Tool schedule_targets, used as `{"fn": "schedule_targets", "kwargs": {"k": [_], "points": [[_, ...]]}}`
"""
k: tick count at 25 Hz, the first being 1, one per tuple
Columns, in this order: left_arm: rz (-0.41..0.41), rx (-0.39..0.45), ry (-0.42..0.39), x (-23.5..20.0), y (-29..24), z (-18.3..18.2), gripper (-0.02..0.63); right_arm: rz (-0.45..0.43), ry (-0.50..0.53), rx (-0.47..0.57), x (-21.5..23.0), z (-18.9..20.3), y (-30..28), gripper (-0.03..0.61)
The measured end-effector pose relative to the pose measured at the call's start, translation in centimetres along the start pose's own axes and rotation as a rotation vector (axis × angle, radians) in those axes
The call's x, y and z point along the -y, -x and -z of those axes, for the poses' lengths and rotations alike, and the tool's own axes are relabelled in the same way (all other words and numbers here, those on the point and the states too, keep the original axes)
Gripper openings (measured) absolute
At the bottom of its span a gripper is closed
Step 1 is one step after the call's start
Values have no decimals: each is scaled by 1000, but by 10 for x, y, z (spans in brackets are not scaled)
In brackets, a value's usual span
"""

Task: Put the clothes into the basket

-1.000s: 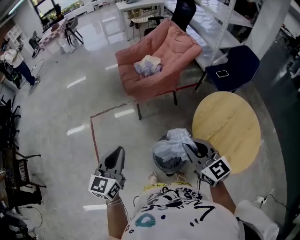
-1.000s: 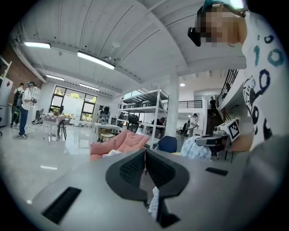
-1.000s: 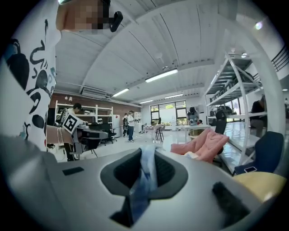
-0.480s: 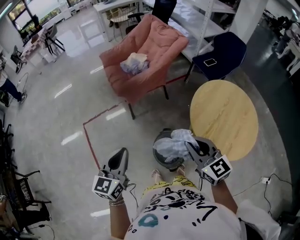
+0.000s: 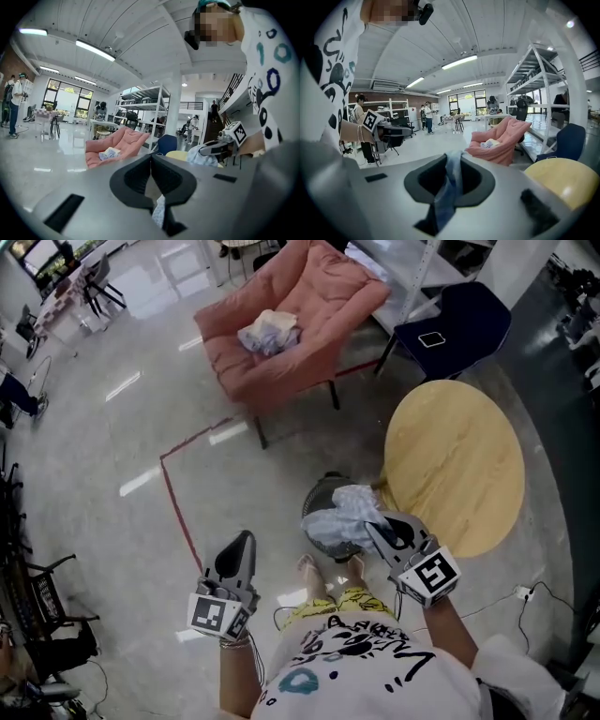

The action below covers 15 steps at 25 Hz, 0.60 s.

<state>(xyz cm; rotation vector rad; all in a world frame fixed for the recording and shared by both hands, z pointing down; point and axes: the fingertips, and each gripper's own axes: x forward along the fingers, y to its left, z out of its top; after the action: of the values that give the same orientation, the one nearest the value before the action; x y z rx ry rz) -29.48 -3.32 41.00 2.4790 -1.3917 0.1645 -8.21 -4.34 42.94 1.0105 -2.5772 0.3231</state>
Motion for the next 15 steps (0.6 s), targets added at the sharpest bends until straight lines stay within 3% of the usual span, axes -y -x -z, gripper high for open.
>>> {"fn": "schedule_targets", "kwargs": {"k": [3,10,15], "points": [[-8,5,39,7,-3,17,15,-35,20,-24,5,13,-7,57],[0,-121,57,14,-18,68,15,-31,14,-59,18,50,-27,57],[-18,-148,90,16,-31,104,14,-19,-45,-128,23,99,-34,57]]}}
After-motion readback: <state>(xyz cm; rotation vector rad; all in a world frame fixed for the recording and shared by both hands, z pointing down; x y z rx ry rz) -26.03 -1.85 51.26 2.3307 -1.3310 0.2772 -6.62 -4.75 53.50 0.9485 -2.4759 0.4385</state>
